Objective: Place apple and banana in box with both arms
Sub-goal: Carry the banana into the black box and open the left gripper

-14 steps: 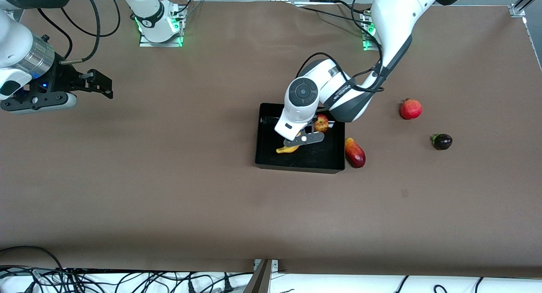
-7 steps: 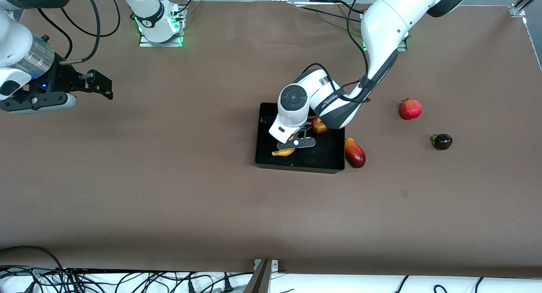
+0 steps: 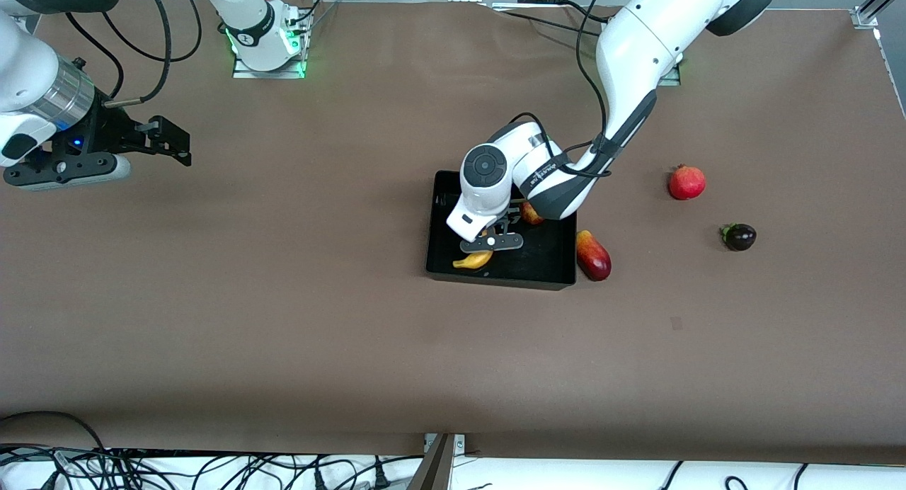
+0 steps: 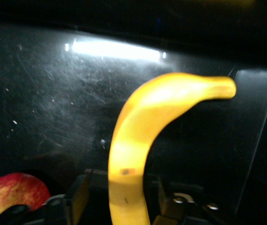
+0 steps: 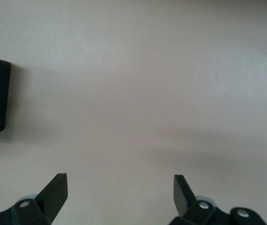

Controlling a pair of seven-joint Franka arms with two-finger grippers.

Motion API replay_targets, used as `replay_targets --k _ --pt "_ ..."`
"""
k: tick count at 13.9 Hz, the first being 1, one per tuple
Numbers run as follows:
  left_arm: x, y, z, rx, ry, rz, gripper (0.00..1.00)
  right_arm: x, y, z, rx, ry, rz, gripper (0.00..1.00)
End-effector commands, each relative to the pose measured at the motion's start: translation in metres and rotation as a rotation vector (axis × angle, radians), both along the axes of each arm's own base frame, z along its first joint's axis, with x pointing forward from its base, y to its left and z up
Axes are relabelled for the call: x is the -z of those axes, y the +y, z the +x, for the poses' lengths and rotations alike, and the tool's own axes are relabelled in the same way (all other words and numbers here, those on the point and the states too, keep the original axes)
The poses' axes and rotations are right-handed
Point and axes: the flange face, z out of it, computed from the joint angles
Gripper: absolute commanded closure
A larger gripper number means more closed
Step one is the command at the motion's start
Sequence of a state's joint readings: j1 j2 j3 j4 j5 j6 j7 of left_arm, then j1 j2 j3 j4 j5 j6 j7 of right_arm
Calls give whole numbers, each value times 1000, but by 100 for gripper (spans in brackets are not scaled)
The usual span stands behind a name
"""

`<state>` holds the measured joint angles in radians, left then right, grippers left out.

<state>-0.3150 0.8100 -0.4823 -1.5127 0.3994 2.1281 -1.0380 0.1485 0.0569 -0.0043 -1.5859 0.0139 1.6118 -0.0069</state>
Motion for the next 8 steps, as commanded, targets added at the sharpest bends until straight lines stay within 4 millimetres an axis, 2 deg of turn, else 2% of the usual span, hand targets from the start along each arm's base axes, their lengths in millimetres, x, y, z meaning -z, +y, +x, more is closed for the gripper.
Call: replay_targets --k 1,3,5,8 --pt "-38 14 17 -26 -43 29 0 -6 0 0 -7 -12 -4 0" --pt "-80 39 34 -63 -65 50 0 -6 0 0 -7 -12 -4 0" --pt "-118 62 46 -25 -87 62 0 -6 0 0 -7 -12 -4 0" --pt "-159 107 65 8 -75 54 0 -6 0 0 -7 -12 -4 0"
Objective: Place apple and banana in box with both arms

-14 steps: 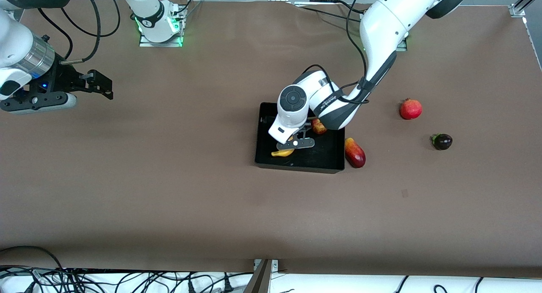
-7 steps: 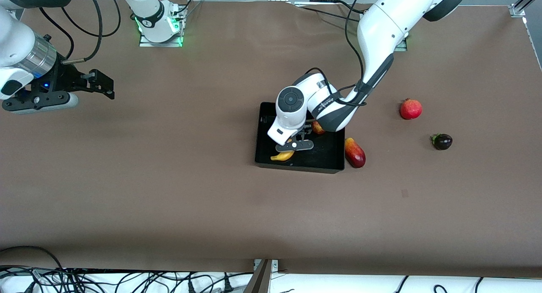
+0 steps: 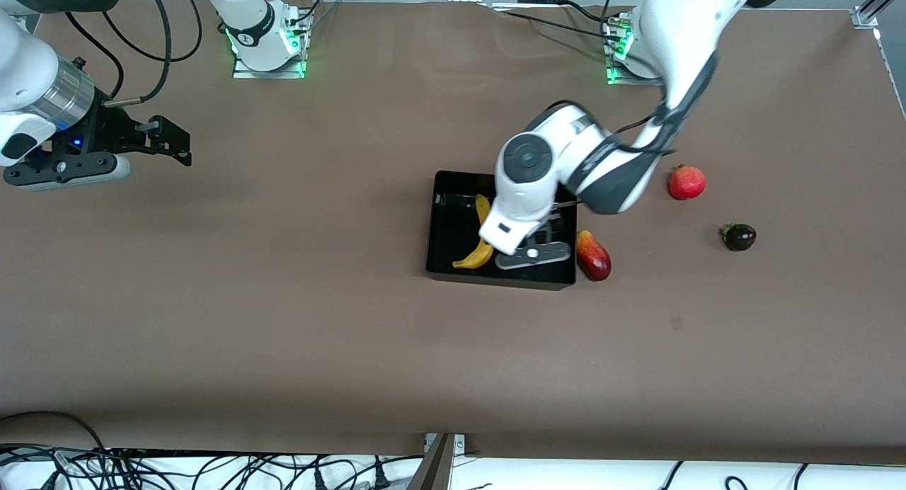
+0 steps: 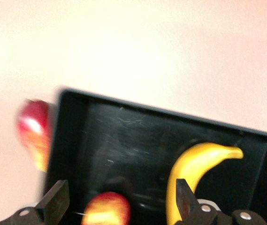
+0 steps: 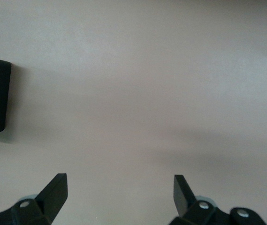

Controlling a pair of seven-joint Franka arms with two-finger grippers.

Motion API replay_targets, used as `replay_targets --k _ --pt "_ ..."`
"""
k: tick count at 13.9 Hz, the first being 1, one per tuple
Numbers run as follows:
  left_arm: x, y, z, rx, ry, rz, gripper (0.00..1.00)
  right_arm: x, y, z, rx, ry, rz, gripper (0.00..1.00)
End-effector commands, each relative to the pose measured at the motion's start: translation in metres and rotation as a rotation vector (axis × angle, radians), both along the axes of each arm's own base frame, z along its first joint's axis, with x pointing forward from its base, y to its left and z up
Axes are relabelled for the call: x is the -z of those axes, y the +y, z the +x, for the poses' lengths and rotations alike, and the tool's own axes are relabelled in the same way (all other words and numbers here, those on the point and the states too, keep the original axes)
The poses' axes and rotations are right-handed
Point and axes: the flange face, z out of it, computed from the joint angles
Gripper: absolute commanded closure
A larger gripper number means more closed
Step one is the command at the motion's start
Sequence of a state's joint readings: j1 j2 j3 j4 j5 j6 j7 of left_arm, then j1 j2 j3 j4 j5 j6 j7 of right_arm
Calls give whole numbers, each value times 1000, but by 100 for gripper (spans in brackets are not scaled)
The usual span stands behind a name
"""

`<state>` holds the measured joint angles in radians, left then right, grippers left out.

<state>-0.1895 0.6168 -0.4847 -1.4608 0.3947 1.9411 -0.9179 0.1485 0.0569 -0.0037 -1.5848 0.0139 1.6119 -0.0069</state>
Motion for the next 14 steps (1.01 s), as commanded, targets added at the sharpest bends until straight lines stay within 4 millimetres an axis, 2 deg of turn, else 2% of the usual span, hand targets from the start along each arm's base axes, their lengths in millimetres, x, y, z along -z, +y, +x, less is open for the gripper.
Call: replay_targets --k 1,5,10,11,12,13,14 --pt "-33 39 8 51 25 9 0 -5 0 0 -7 -11 -4 0" --pt "-69 87 17 143 50 50 0 -5 0 0 -7 -12 -4 0" --pt "-124 161 28 276 107 88 0 -5 0 0 -7 -12 -4 0" --pt "-147 175 26 289 114 84 0 -6 0 0 -7 -14 -3 0" --pt "-182 177 11 314 101 72 0 -6 0 0 -7 -14 -3 0" --pt "-203 192 5 301 90 49 0 -6 0 0 -7 -14 -3 0" --pt "-206 225 7 287 105 8 0 -6 0 0 -7 -14 -3 0"
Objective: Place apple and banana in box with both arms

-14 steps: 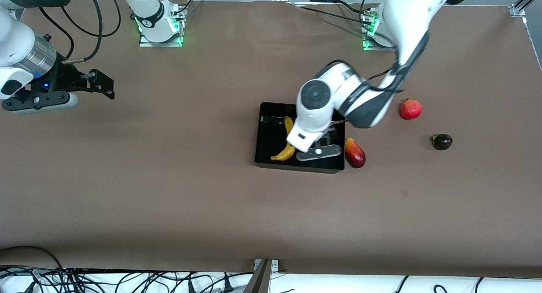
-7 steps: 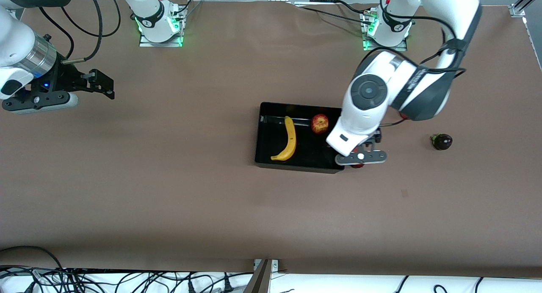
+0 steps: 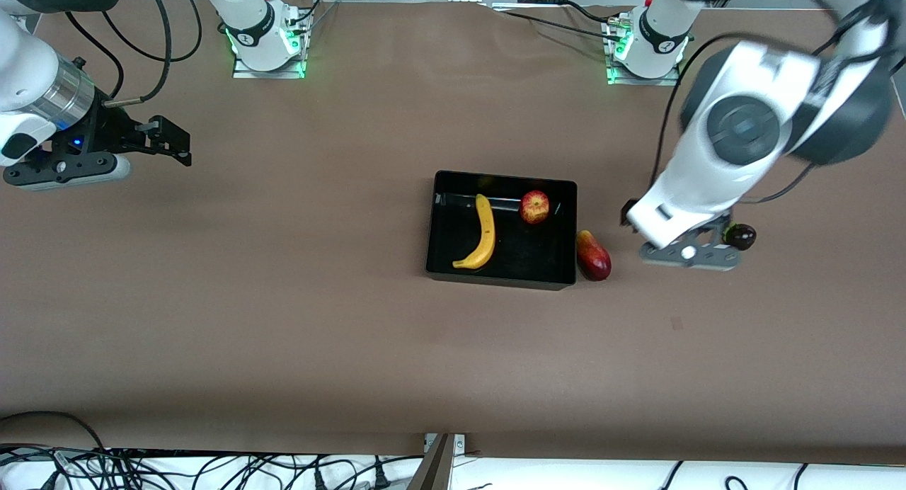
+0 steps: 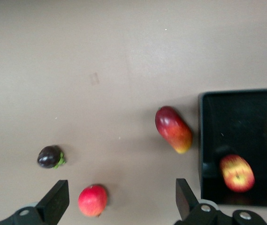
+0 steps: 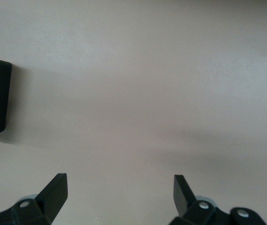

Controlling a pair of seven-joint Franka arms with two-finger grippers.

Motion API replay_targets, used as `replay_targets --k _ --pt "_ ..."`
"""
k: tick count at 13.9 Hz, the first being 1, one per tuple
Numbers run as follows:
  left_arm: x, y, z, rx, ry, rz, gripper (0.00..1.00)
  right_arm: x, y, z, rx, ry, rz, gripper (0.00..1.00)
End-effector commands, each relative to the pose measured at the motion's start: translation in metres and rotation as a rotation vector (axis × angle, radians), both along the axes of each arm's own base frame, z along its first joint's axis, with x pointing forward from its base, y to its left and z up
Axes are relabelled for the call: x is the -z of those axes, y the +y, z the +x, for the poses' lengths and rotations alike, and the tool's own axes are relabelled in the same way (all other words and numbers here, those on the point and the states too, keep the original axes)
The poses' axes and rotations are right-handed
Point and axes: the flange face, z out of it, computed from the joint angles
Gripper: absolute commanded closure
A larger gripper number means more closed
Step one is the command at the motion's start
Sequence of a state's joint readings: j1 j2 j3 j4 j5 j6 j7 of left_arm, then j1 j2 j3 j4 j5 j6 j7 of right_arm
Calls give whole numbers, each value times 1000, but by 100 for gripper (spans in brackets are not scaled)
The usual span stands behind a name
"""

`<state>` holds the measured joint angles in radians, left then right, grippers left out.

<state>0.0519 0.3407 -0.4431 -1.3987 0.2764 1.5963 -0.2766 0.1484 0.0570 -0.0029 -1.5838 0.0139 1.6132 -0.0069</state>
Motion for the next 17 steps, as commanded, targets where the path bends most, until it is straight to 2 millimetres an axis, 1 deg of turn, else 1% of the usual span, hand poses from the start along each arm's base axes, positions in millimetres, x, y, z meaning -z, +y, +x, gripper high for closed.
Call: replay_targets --k 1,2,4,5,8,11,15,17 --pt "-40 52 -30 50 29 -52 0 -5 -1 0 -6 -11 -4 0" --pt "-44 74 -48 40 31 -42 0 -5 -1 0 -6 -11 -4 0" --pt "-64 109 -61 -2 -36 -36 0 -5 -1 0 -6 -11 -4 0" --pt "-73 116 -65 -13 -56 -33 0 -5 -1 0 -6 -11 -4 0" --pt "-81 144 -61 -31 -92 -47 0 -5 -1 0 -6 -11 -4 0" --pt "-90 156 -63 -72 -114 -93 0 -5 -1 0 -6 -11 -4 0" --pt "-90 162 -65 -104 -108 -93 0 -5 -1 0 -6 -11 -4 0" --pt "-93 172 -67 -124 -113 -98 0 -5 -1 0 -6 -11 -4 0"
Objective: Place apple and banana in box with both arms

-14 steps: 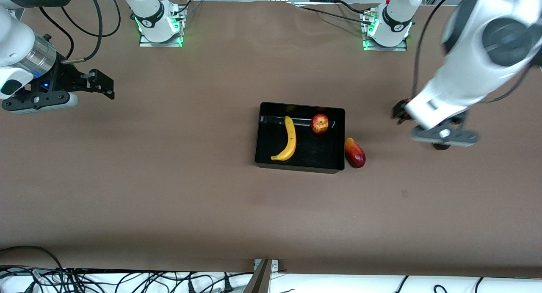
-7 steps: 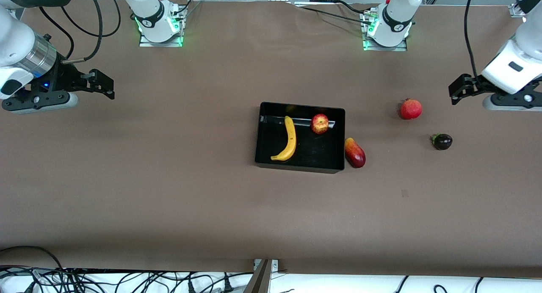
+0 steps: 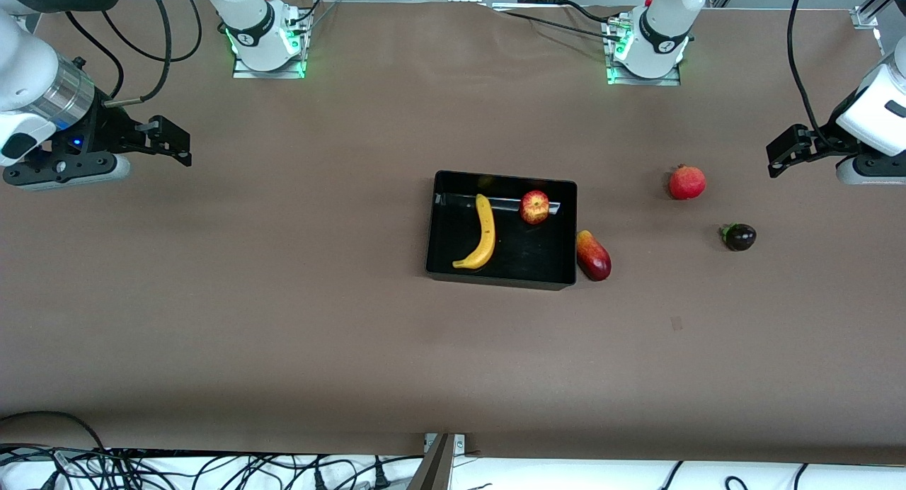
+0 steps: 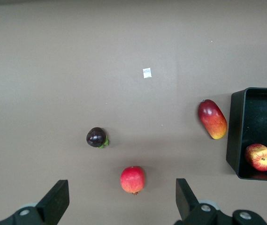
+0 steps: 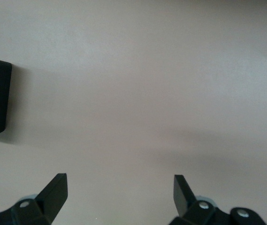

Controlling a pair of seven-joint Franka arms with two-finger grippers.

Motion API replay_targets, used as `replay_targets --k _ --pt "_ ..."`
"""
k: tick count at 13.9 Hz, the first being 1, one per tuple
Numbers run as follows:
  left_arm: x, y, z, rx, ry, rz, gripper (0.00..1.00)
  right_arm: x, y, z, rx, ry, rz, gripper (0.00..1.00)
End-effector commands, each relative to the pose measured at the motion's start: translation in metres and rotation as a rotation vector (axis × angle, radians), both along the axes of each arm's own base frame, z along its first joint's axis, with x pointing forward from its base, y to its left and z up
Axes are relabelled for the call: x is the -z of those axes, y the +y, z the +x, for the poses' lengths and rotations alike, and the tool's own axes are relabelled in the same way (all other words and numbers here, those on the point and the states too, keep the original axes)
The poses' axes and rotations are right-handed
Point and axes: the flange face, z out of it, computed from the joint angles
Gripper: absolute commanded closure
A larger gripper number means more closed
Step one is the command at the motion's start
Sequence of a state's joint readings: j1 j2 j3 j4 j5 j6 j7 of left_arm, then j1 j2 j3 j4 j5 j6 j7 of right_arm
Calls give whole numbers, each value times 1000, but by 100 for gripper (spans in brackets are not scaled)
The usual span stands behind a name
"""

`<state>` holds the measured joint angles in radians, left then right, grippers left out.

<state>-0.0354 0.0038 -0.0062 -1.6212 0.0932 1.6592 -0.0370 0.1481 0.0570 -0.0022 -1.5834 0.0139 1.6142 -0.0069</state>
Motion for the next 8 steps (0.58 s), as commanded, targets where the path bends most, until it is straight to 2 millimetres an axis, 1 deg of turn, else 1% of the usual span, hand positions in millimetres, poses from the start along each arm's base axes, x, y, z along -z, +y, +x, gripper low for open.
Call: replay_targets --k 1,2,4,8 --pt "-10 10 -14 -26 -15 -41 0 -5 -1 0 -6 -12 -4 0" --pt "-12 13 -15 -29 -17 -45 0 -5 -1 0 -6 -10 -4 0" --pt "-13 13 -16 -25 -18 -43 0 -5 -1 0 -6 -10 -4 0" --pt "-8 13 -16 -28 -9 -43 0 -5 -1 0 -6 -10 -5 0"
